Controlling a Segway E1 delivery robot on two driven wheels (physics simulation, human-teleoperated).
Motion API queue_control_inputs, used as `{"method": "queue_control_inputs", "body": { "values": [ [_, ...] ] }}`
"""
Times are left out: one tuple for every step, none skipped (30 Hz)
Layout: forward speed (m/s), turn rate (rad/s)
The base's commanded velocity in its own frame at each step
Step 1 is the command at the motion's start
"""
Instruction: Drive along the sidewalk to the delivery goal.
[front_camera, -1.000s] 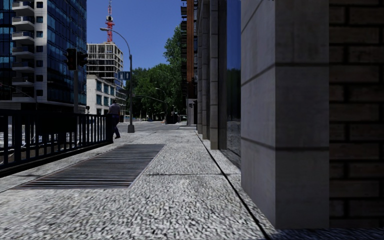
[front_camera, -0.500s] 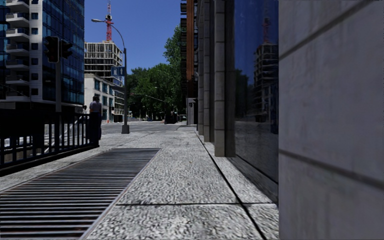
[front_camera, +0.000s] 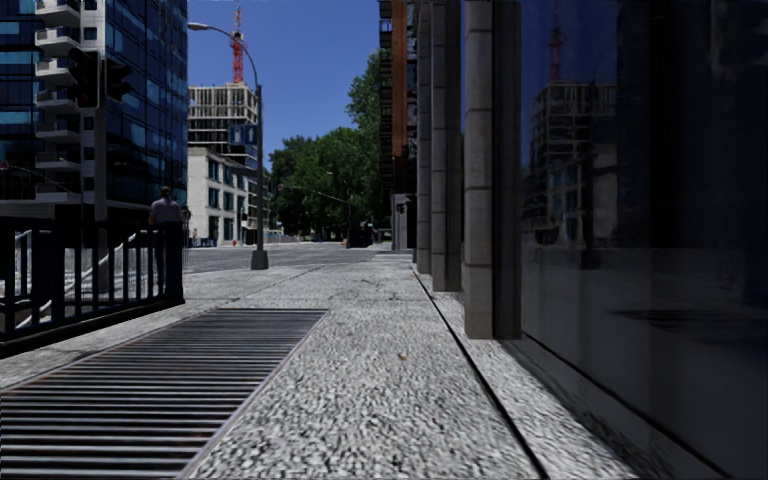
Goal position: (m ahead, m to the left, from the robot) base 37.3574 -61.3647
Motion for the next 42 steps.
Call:
{"method": "queue_control_inputs", "body": {
  "values": [
    [2.00,0.08],
    [2.00,0.00],
    [2.00,0.00],
    [2.00,0.00],
    [2.00,0.00],
    [2.00,0.00],
    [2.00,0.00],
    [2.00,0.00],
    [2.00,0.00],
    [2.00,0.00],
    [2.00,0.00],
    [2.00,0.00],
    [2.00,0.00],
    [2.00,0.00],
    [2.00,0.00],
    [2.00,0.00],
    [2.00,0.00],
    [2.00,0.00],
    [2.00,0.00],
    [2.00,0.00],
    [2.00,0.00],
    [2.00,0.00],
    [2.00,0.00],
    [2.00,0.00],
    [2.00,0.00],
    [2.00,0.00],
    [2.00,0.00],
    [2.00,0.00],
    [2.00,0.00],
    [2.00,0.00],
    [2.00,0.00],
    [2.00,0.00],
    [2.00,0.00],
    [2.00,0.00],
    [2.00,0.00],
    [2.00,0.00],
    [2.00,0.00],
    [2.00,0.00],
    [2.00,0.00],
    [2.00,0.00],
    [2.00,0.00],
    [2.00,0.00]
  ]
}}
